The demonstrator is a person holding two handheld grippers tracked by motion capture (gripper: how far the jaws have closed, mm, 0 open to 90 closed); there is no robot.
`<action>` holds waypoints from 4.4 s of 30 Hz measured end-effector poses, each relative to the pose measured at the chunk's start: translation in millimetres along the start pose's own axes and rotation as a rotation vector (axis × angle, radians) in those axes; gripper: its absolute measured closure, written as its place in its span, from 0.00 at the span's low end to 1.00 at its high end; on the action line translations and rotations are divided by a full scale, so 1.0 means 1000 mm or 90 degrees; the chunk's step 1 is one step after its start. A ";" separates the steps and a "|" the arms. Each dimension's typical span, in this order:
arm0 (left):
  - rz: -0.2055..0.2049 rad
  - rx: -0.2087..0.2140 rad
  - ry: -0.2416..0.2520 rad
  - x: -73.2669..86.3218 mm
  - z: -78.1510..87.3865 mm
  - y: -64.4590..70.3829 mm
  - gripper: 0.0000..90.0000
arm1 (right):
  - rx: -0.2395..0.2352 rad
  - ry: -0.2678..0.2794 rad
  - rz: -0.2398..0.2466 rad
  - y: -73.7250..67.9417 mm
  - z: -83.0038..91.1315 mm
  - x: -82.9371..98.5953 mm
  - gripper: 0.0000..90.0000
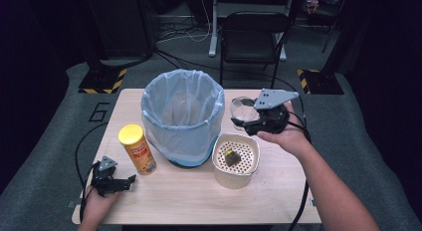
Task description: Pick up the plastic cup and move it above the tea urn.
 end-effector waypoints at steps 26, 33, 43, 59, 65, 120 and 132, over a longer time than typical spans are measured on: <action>0.001 0.002 -0.006 0.001 0.002 0.000 0.02 | -0.014 0.028 -0.051 0.003 -0.045 -0.110 0.37; 0.001 0.002 -0.007 0.001 0.002 0.001 0.02 | -0.025 0.014 -0.052 -0.005 -0.077 -0.115 0.36; 0.002 0.002 -0.007 0.001 0.002 0.001 0.02 | -0.033 -0.015 -0.063 -0.016 -0.119 -0.113 0.30; 0.031 0.024 0.008 -0.004 0.004 0.007 0.02 | -0.044 -0.018 -0.063 -0.029 -0.129 -0.105 0.13; 0.040 0.051 0.044 -0.014 0.015 0.009 0.02 | -0.046 0.004 -0.075 -0.023 -0.106 -0.101 0.14; -0.026 0.125 0.170 -0.080 0.026 0.051 0.26 | 0.024 0.018 -0.187 0.009 0.021 0.046 0.21; -0.031 0.134 0.167 -0.086 0.041 0.054 0.27 | 0.037 0.019 -0.202 0.003 0.021 0.070 0.22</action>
Point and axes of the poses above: each handheld gripper's, and its own axes: z roughly backward along the jaws, x roughly out of its underside, y roughly to its right, the point moved 9 cm from there along -z, roughly forward along the jaws, and after that the axes turned 1 degree about y, right-handed, at the moved point
